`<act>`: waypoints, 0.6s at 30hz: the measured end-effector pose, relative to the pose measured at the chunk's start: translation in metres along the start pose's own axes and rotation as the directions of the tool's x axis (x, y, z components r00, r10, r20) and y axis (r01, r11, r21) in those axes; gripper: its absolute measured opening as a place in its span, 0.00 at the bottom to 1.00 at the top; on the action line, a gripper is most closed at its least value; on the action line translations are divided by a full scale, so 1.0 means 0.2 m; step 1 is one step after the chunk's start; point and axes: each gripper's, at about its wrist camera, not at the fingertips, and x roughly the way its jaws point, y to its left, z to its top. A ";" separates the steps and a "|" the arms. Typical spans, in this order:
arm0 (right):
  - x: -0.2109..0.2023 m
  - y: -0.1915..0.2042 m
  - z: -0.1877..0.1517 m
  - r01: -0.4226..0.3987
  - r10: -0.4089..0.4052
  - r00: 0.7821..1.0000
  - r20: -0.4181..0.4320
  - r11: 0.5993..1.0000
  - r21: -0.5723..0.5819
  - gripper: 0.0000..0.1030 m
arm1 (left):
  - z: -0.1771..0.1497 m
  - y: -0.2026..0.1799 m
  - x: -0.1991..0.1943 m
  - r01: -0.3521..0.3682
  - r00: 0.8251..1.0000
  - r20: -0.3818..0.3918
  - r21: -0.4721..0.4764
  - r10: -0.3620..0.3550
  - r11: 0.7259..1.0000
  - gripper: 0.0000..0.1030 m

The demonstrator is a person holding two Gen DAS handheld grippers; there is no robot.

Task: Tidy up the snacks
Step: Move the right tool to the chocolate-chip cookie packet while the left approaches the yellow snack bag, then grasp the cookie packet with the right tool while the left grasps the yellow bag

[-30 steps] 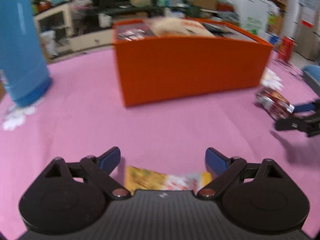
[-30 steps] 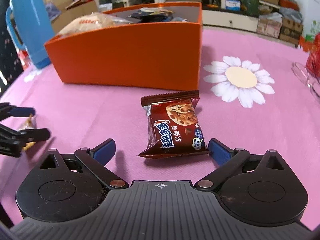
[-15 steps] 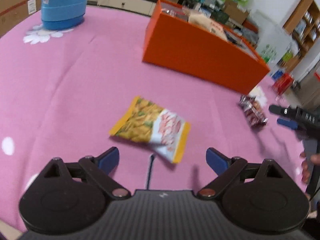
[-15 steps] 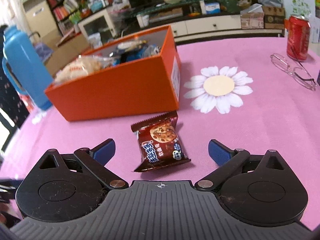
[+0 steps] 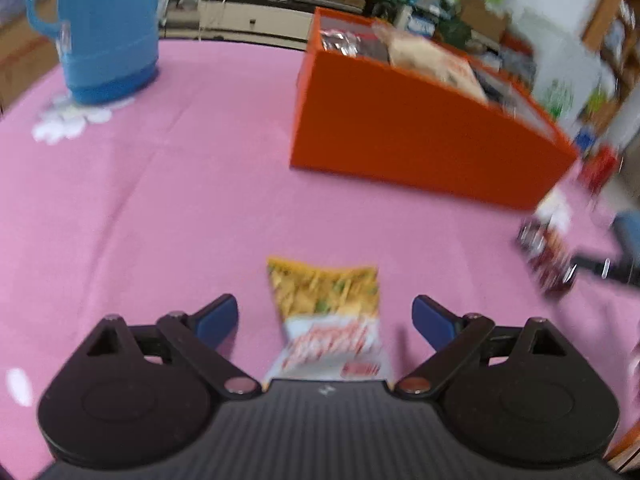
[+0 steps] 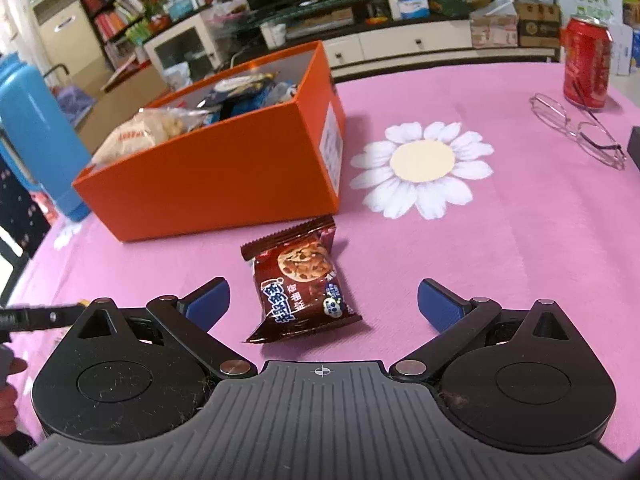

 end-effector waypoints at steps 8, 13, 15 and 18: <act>0.11 0.10 -0.02 0.023 -0.023 1.000 -0.002 0.995 -0.098 0.88 | -0.07 -0.10 0.04 -0.074 0.997 0.039 0.156 0.069 0.985 0.91; 0.19 0.18 -0.03 0.100 -0.103 0.995 0.000 0.972 -0.213 0.68 | -0.08 -0.11 0.05 -0.090 0.994 0.073 0.183 0.078 0.979 0.75; 0.17 0.21 -0.04 0.106 -0.107 0.994 0.011 0.957 -0.269 0.30 | -0.07 -0.11 0.02 -0.072 0.995 0.078 0.185 0.059 0.980 0.48; 0.10 0.23 -0.04 0.058 -0.063 0.998 -0.012 0.967 -0.249 0.28 | -0.06 -0.09 -0.02 -0.027 0.998 0.055 0.133 0.020 0.991 0.47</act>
